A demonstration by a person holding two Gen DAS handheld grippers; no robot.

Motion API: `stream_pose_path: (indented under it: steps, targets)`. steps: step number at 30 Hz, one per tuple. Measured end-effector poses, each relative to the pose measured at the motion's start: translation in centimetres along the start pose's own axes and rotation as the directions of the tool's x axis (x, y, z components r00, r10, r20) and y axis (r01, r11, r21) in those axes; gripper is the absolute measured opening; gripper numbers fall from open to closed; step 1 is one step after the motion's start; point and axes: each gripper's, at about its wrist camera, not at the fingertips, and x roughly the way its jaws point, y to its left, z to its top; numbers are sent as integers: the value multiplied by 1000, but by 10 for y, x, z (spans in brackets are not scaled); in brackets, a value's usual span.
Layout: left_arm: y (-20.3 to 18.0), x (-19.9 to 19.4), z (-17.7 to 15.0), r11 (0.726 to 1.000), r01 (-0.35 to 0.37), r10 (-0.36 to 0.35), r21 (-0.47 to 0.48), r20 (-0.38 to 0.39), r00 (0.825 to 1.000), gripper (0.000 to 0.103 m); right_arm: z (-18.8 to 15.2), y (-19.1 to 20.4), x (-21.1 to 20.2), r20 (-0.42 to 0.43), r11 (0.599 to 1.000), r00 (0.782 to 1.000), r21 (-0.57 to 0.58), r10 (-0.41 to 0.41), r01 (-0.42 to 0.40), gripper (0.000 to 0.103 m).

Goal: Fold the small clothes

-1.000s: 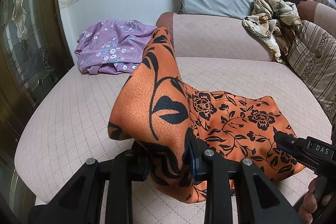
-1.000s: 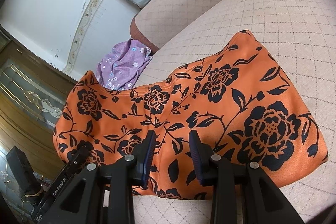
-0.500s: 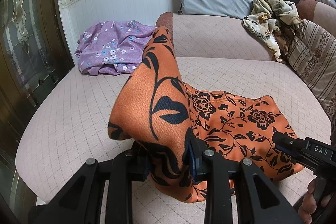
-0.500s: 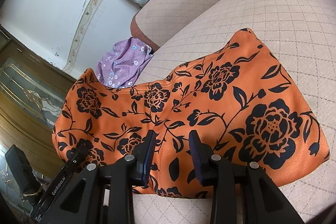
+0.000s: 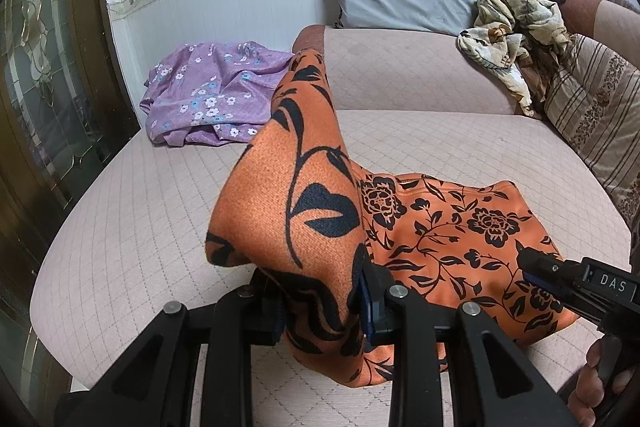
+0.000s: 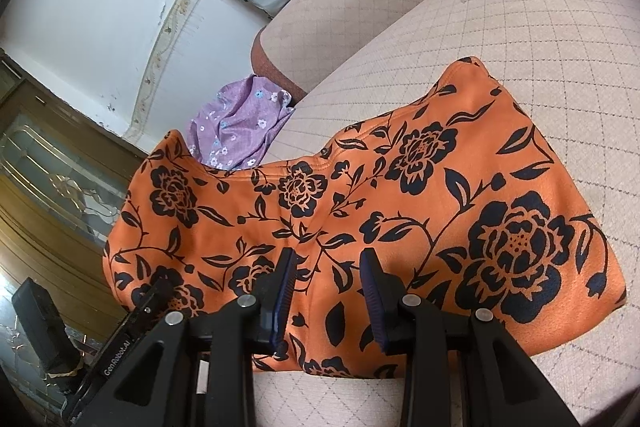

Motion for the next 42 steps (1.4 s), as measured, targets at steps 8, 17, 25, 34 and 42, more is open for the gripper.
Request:
stream_pose_path:
  steps: [8,17,25,34,42]
  targets:
    - [-3,-2,-1,1000,5,-5,11,2,1000,29,1,-1,-2,-5,1000,1000,17,20,-20,36]
    - [-5,-4,1,1000,15,-15,18,2,1000,29,-1,-1,-1,-9,1000,1000,11,20,-20,36]
    - [-25,-9,3,997,45,-46,60,14,999,29,2,-6,-13,27,999,999,34,32,-33,36]
    - [-77,-1,1,979,120,-119,162,-16,993,30,18,-39,-54,145,984,988,160,53,-77,37]
    - [-82,-3,2,896,427,-413,118,-129,902,54,30,-81,-56,149,918,983,362,112,-160,71]
